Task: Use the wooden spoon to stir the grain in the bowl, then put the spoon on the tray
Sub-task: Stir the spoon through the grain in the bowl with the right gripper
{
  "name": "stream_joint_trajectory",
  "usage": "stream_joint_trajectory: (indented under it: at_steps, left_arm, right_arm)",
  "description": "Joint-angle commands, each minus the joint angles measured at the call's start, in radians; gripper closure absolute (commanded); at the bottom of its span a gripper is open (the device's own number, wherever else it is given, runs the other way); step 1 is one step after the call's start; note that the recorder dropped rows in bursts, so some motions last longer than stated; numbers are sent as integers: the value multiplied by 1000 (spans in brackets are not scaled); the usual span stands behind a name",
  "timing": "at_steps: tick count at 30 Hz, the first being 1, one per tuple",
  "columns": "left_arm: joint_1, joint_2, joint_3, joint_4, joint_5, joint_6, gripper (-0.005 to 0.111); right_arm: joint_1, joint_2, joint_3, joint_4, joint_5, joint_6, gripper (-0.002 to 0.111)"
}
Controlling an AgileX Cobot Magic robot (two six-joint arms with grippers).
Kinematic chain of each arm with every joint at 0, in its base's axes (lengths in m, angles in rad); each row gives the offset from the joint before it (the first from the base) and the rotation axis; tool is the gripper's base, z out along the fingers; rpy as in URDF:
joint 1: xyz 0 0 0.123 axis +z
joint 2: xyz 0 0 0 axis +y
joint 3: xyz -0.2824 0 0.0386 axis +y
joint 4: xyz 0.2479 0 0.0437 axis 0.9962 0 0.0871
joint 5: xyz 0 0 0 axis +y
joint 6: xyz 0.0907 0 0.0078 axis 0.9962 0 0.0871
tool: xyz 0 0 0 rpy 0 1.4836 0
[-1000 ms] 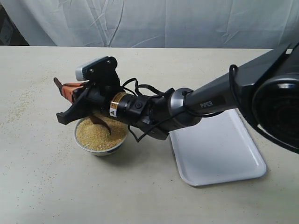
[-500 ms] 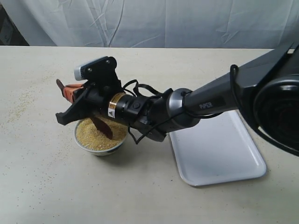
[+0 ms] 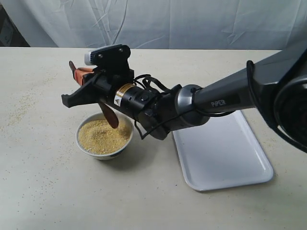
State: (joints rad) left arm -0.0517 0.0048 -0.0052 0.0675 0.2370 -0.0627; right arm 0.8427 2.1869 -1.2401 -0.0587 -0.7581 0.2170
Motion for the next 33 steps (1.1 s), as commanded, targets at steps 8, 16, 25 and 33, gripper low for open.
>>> stream_joint_trajectory:
  at_steps: [8, 16, 25, 33]
  left_arm:
    - [1, -5, 5, 1, -6, -3, 107]
    - [1, -5, 5, 1, -6, -3, 107]
    - [1, -5, 5, 1, -6, -3, 107]
    - [1, -5, 5, 1, -6, -3, 107]
  right_arm:
    - [3, 73, -1, -21, 54, 27, 109]
    - [19, 17, -1, -76, -24, 34, 109]
    - [-17, 26, -1, 4, 34, -38, 109]
    - [5, 74, -1, -16, 5, 100, 109]
